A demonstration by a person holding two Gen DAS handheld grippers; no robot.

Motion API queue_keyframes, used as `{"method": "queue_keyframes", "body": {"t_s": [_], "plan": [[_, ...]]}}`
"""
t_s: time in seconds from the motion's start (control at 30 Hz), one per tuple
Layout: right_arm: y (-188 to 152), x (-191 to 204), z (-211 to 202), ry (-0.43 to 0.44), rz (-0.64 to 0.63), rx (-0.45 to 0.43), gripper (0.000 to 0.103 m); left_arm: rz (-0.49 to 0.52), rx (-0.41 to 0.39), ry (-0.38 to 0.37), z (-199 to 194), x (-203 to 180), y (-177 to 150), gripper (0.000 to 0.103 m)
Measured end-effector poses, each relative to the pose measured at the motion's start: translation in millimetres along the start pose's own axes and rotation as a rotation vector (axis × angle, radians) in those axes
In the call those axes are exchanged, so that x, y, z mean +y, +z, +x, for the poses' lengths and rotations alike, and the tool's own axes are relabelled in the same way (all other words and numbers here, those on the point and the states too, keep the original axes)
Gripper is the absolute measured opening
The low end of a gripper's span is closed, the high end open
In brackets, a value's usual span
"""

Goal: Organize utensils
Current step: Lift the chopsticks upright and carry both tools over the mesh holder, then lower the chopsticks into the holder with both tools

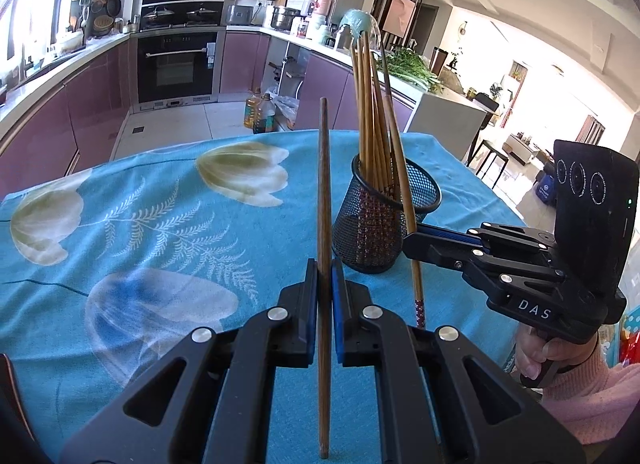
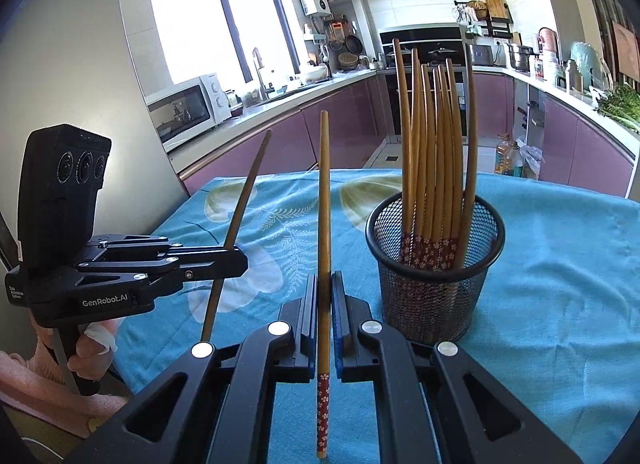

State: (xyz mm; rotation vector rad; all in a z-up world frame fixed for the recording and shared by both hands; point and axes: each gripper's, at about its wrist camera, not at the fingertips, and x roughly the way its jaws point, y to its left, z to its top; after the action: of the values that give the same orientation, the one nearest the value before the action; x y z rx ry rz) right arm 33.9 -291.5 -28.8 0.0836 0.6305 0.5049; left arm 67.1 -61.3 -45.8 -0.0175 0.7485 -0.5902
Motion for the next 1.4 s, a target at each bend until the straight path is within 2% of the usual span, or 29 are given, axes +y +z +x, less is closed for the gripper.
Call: {"method": "queue_keyframes", "body": {"t_s": [0.7, 1.4], "plan": [[13, -5, -24, -0.019, -0.003, -0.074, 0.006, 0.027, -0.052, -0.042, -15, -13, 12, 0.007], [17, -7, -29, -0.032, -0.006, -0.1, 0.006, 0.06, -0.073, -0.056, -16, -21, 22, 0.007]]}}
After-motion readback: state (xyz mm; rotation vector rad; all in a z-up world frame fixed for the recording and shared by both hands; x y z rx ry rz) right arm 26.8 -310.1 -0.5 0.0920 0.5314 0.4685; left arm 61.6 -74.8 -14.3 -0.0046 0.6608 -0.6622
